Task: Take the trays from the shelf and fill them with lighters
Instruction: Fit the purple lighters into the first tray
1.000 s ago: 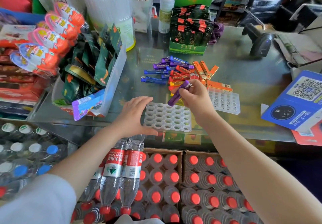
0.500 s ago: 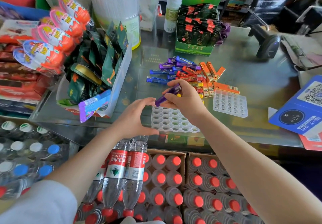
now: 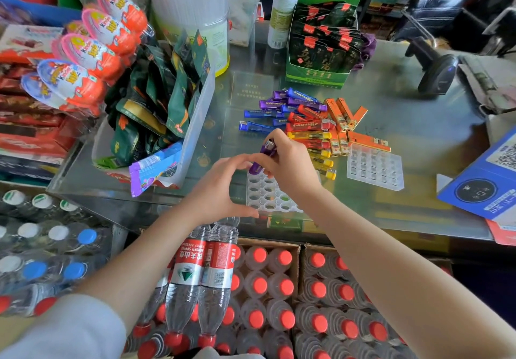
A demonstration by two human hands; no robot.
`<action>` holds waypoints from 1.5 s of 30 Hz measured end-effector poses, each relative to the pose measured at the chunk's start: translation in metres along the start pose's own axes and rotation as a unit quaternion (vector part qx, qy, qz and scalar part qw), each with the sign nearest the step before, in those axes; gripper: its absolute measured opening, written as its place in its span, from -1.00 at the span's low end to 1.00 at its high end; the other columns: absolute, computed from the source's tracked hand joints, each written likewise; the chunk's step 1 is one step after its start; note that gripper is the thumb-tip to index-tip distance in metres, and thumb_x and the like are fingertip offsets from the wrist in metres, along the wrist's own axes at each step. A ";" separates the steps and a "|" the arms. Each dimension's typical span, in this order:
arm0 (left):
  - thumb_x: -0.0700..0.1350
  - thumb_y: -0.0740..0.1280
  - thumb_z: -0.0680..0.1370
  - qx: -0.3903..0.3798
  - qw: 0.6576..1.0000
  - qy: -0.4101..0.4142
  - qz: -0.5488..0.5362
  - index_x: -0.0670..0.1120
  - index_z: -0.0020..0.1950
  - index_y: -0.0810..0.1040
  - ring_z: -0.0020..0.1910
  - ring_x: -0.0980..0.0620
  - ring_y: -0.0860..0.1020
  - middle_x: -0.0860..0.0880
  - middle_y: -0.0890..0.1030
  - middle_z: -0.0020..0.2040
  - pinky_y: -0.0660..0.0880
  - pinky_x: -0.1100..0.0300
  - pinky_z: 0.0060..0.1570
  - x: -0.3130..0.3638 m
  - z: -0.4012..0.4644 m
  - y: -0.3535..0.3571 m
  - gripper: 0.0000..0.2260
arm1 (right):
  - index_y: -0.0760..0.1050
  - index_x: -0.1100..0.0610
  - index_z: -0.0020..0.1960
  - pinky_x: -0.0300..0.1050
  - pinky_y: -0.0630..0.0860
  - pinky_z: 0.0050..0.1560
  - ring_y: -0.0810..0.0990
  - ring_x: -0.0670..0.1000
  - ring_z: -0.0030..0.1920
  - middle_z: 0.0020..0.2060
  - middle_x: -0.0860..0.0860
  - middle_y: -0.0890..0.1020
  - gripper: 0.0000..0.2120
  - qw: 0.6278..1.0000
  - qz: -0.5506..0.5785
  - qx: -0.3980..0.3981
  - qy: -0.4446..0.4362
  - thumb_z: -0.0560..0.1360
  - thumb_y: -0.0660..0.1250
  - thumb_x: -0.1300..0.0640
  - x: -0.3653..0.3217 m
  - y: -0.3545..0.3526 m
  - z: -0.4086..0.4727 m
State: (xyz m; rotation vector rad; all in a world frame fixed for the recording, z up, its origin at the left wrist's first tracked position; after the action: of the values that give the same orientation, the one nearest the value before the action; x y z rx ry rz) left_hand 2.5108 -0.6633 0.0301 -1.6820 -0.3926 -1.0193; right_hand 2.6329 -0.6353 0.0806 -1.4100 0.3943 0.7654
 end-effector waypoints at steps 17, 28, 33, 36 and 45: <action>0.00 0.56 0.23 0.009 0.999 -0.010 0.034 0.08 0.32 0.27 0.21 0.27 0.22 0.18 0.31 0.18 0.19 0.30 0.19 0.008 0.005 -0.011 -0.25 | 0.44 0.14 0.15 -0.12 0.44 -0.20 0.46 -0.03 -0.18 -0.10 -0.02 0.56 -0.57 0.974 -0.121 -0.178 -0.076 0.39 0.41 -0.05 0.002 0.008 0.021; -0.02 0.53 0.28 -0.004 0.999 -0.001 0.038 0.01 0.37 0.28 0.28 0.26 0.23 0.20 0.31 0.26 0.04 0.62 0.16 -0.002 0.021 -0.019 -0.28 | 0.49 0.15 0.16 0.01 0.49 -0.07 0.46 0.15 0.13 0.14 0.12 0.52 -0.73 0.975 -0.217 -0.047 -0.010 0.53 0.15 0.32 0.042 -0.011 0.107; 0.14 0.44 0.26 -0.008 0.999 0.002 0.047 0.05 0.38 0.26 0.28 0.23 0.25 0.19 0.33 0.25 0.05 0.58 0.18 -0.003 0.022 -0.018 -0.26 | 0.49 0.09 0.09 -0.05 0.35 -0.24 0.42 0.13 0.13 0.11 0.07 0.52 -0.74 0.942 -0.311 -0.122 -0.039 0.49 0.19 0.35 0.043 0.007 0.127; 0.10 0.47 0.28 -0.015 0.998 -0.005 0.053 0.03 0.39 0.25 0.28 0.22 0.24 0.15 0.34 0.27 0.07 0.56 0.17 -0.006 0.023 -0.016 -0.25 | 0.52 0.11 0.05 0.00 0.47 -0.15 0.43 0.15 0.15 0.08 0.10 0.51 -0.77 0.940 -0.312 -0.129 -0.039 0.48 0.23 0.32 0.042 0.009 0.135; 0.24 0.35 0.23 -0.008 0.998 0.006 0.056 0.04 0.39 0.24 0.27 0.23 0.23 0.18 0.32 0.23 0.12 0.51 0.16 -0.006 0.024 -0.015 -0.23 | 0.44 0.08 0.12 0.03 0.49 -0.14 0.50 0.19 -0.04 -0.01 0.14 0.54 -0.82 0.970 -0.236 -0.048 -0.028 0.56 0.15 0.21 0.034 -0.019 0.110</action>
State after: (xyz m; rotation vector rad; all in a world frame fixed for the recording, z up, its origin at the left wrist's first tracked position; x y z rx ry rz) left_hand 2.5068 -0.6351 0.0330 -1.6919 -0.2791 -0.9514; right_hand 2.6493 -0.5196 0.0887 -1.4917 -0.0290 0.4350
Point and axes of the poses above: each hand's wrist, its own z-axis towards the middle knuckle, its own y-axis out of the palm, x = y × z, the point moved 7 cm from there along z, towards the middle knuckle
